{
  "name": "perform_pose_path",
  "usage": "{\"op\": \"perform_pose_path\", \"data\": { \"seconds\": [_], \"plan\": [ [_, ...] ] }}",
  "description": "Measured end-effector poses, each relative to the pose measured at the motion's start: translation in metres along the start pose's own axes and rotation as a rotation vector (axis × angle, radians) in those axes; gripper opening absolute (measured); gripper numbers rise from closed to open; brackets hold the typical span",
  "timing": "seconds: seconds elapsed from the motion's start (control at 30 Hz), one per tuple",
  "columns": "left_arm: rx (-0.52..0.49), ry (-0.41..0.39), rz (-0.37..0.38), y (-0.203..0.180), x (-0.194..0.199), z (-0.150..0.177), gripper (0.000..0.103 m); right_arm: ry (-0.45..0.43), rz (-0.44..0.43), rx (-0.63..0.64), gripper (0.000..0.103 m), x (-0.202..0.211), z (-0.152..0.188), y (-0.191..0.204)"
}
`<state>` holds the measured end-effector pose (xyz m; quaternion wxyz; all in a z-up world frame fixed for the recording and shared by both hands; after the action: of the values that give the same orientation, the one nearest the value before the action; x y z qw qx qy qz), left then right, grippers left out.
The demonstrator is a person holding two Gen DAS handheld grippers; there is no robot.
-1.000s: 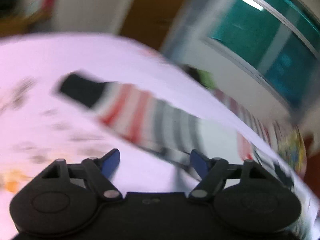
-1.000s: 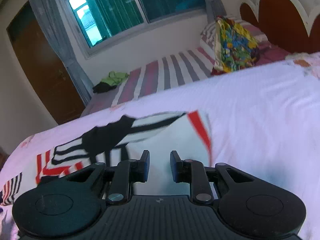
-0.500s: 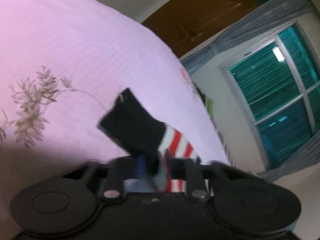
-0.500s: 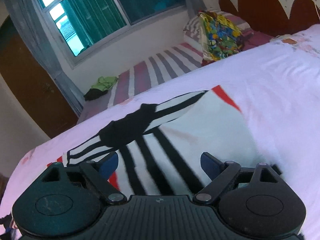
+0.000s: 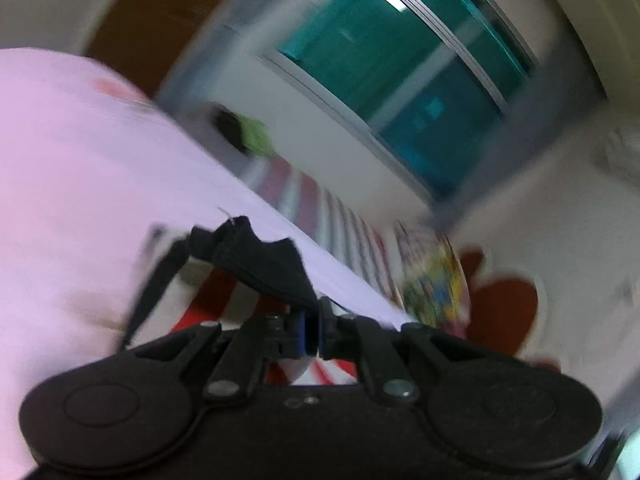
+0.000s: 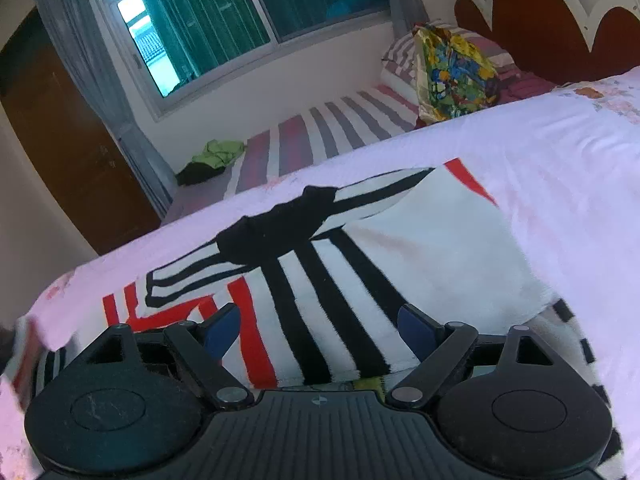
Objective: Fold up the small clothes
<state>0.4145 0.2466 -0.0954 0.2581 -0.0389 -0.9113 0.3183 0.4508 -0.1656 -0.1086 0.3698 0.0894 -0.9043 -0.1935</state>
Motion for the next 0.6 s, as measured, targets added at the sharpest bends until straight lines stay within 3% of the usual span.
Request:
{"op": "perform_pose_path", "data": {
  "seconds": [0.13,0.33,0.4,0.47,0.5,0.6],
  "plan": [
    [-0.121,0.093,0.049,-0.077,-0.058,0.034,0.005,-0.004,-0.033,-0.006,0.086,0.017,-0.006,-0.015],
    [-0.182,0.24,0.073,-0.148,-0.132,0.099,0.006,0.009,-0.065,-0.025,0.086,0.034,-0.014,-0.048],
    [-0.188,0.291,0.102,-0.163,-0.158,0.12,0.029,0.016,-0.072,-0.047,0.086,0.036,-0.017,-0.061],
    [-0.18,0.309,0.125,-0.169,-0.169,0.141,0.077,0.022,-0.081,-0.072,0.086,0.036,-0.022,-0.071],
    [-0.19,0.294,0.136,-0.173,-0.165,0.147,0.078,0.025,-0.095,-0.076,0.086,0.035,-0.024,-0.073],
    [-0.255,0.263,0.146,-0.176,-0.141,0.151,0.064,0.044,-0.154,-0.058,0.086,0.028,-0.027,-0.069]
  ]
}}
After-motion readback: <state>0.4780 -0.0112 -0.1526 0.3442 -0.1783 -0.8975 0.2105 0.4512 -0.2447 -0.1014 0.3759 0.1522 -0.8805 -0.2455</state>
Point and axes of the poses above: each gripper's, at about its wrist camera, not at the fingertips, and x roughly against the way its jaws point, y to its left, z to its underside, the point moved 5 cm from there along -x, roughly the way its jaws point, and after that the axes turned 3 degrees about y, right-handed, at the moved point
